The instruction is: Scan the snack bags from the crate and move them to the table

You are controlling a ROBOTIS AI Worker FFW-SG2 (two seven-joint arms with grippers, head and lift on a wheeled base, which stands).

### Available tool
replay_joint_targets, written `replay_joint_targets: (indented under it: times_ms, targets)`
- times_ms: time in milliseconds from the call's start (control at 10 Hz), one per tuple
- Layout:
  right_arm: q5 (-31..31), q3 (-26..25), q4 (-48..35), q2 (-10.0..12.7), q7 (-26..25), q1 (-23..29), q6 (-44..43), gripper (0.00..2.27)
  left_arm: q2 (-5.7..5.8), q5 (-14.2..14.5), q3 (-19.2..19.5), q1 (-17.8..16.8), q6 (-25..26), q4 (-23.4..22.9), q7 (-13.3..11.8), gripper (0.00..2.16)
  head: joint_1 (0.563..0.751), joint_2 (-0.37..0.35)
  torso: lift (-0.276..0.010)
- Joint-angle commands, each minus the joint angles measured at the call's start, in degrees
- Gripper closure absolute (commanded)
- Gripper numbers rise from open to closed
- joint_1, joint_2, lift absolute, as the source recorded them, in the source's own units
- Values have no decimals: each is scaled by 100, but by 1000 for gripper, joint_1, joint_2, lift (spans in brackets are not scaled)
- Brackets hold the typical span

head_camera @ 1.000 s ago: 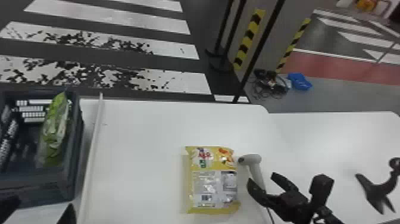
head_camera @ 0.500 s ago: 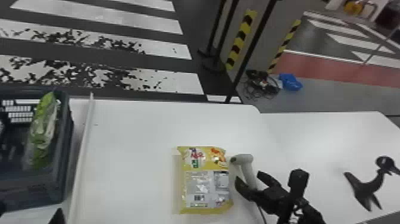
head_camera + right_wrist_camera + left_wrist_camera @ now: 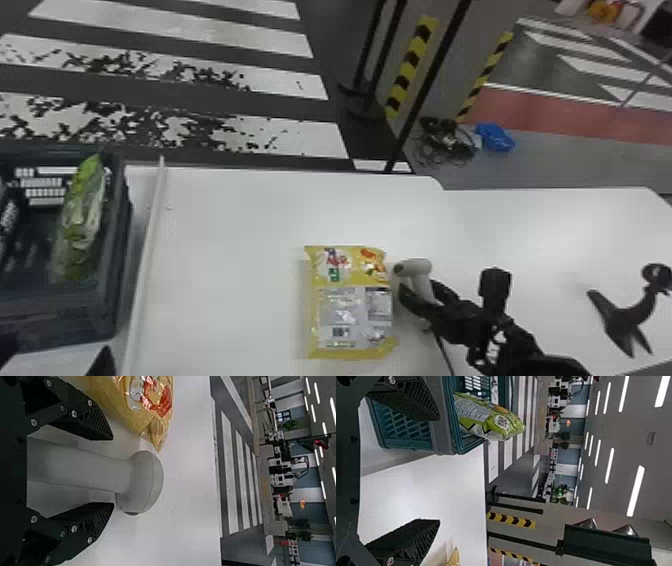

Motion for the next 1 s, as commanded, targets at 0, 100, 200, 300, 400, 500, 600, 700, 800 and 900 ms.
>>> replay_joint_targets:
  times_ms: [0, 100, 200, 300, 400, 500, 600, 700, 800, 900]
  targets:
    - [-35, 1, 3, -68, -22, -32, 173, 2240, -13, 0, -13, -85, 90, 17, 9, 80, 695, -335, -95]
    - [-44, -8, -14, -76, -22, -32, 173, 2240, -22, 0, -39, -164, 195, 43, 27, 80, 695, -338, -95]
    - [-44, -8, -102, -94, -84, 12, 191, 2240, -22, 0, -66, -234, 213, 61, 36, 80, 695, -342, -95]
    - [-44, -25, -243, -85, -198, 82, 244, 2240, -22, 0, -83, -270, 230, 87, 44, 80, 695, -344, -95]
    - [-52, -60, -524, -76, -382, 231, 279, 2240, -22, 9, -92, -314, 230, 140, 53, 80, 695, -347, -95]
    - [-61, -113, -858, -50, -549, 425, 384, 2243, -22, 35, -92, -357, 213, 201, 44, 80, 695, -350, -95]
    - [-79, -166, -1280, -33, -778, 653, 560, 2240, -13, 53, -92, -384, 213, 228, 53, 80, 695, -350, -95]
    - [-96, -298, -1719, 55, -989, 847, 859, 2240, 13, 70, -92, -410, 213, 245, 44, 80, 695, -350, -95]
    - [-167, -447, -2150, 170, -1165, 1066, 1088, 2240, 39, 106, -92, -428, 213, 245, 53, 80, 695, -350, -95]
    - [-211, -579, -2572, 284, -1402, 1295, 1334, 2240, 66, 141, -92, -445, 213, 254, 53, 80, 695, -350, -95]
